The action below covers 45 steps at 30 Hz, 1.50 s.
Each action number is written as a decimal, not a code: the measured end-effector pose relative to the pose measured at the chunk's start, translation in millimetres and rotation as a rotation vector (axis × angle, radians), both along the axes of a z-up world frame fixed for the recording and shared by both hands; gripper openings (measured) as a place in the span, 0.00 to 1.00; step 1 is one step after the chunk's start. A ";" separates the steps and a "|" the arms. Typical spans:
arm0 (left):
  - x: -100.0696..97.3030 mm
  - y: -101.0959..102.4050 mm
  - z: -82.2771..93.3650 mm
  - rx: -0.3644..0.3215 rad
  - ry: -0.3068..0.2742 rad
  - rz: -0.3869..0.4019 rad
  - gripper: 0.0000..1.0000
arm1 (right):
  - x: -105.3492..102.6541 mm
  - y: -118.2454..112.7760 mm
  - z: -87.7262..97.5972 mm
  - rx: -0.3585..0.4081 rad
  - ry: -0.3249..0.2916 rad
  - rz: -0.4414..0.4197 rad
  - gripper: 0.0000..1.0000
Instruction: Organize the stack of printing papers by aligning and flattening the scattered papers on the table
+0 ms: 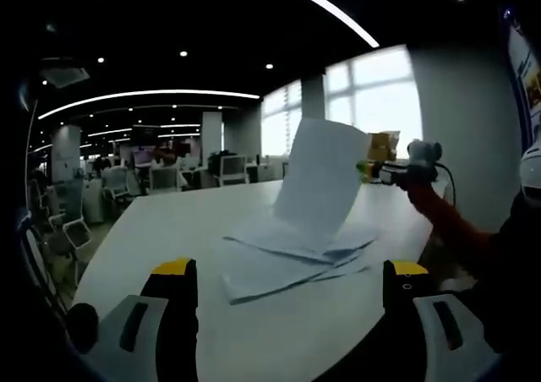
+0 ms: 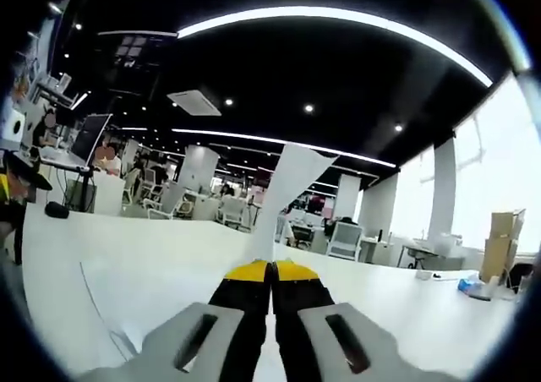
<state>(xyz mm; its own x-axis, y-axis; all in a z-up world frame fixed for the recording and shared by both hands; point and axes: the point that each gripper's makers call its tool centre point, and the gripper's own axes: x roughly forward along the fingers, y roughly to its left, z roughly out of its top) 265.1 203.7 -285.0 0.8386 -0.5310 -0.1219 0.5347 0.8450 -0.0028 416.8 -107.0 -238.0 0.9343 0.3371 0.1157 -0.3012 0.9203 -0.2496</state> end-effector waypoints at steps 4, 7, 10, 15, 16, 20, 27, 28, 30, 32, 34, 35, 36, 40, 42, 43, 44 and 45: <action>-0.4 1.0 0.1 0.000 -0.001 0.002 0.93 | -1.2 0.4 2.8 0.001 -0.005 0.002 0.00; -0.8 1.2 0.2 0.000 -0.001 0.002 0.93 | -1.4 0.1 3.3 0.007 -0.004 0.006 0.00; -0.8 1.3 0.3 0.000 -0.002 0.002 0.93 | -1.5 -0.3 3.6 0.008 -0.005 0.005 0.00; -1.4 1.1 1.1 0.000 -0.004 0.003 0.93 | -4.7 -1.0 8.8 -0.006 -0.016 -0.002 0.00; -1.5 1.0 1.3 0.000 -0.004 0.003 0.93 | -5.8 -0.9 10.4 -0.009 -0.021 -0.004 0.00; -1.8 0.0 2.4 0.001 -0.006 0.002 0.93 | -10.6 -1.5 17.9 0.000 -0.031 0.006 0.00; -2.2 -0.4 3.9 0.004 -0.009 0.002 0.93 | -14.9 0.0 23.3 0.029 -0.029 0.028 0.00; -2.3 -0.4 4.3 0.004 -0.010 0.002 0.93 | -15.5 0.3 24.1 0.036 -0.028 0.033 0.00; -2.6 -0.6 4.8 0.003 -0.011 0.001 0.93 | -16.8 1.2 24.9 0.046 -0.027 0.041 0.00; -2.8 -0.8 4.9 0.003 -0.011 0.001 0.93 | -18.2 2.1 26.0 0.060 -0.026 0.053 0.00; -2.8 -0.8 4.5 0.003 -0.010 0.001 0.93 | -19.3 4.0 26.3 0.088 -0.009 0.079 0.00; -2.8 -0.8 4.2 0.003 -0.009 0.001 0.93 | -19.8 3.7 27.2 0.099 -0.008 0.086 0.00; -2.8 -0.9 3.9 0.003 -0.008 0.001 0.93 | -20.0 3.9 27.4 0.102 -0.007 0.088 0.00; -2.5 -0.6 3.8 0.002 -0.008 0.002 0.93 | -20.6 5.9 29.0 0.128 0.001 0.109 0.00; -2.7 -0.5 4.2 0.002 -0.010 0.002 0.93 | -21.4 7.0 30.0 0.138 0.003 0.118 0.00; -2.7 -0.3 4.2 0.002 -0.010 0.002 0.93 | -21.8 8.0 31.1 0.143 0.002 0.123 0.00; -2.8 0.1 4.1 0.001 -0.010 0.003 0.93 | -22.0 8.5 31.5 0.145 0.003 0.125 0.00; -2.8 0.4 4.1 0.001 -0.010 0.003 0.93 | -22.5 9.2 32.4 0.147 0.004 0.130 0.00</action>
<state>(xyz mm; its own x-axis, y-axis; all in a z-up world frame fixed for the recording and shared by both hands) 262.3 204.1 -280.9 0.8412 -0.5285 -0.1142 0.5323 0.8465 0.0031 394.3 -97.8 -205.6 0.8846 0.4347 0.1686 -0.4206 0.9001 -0.1139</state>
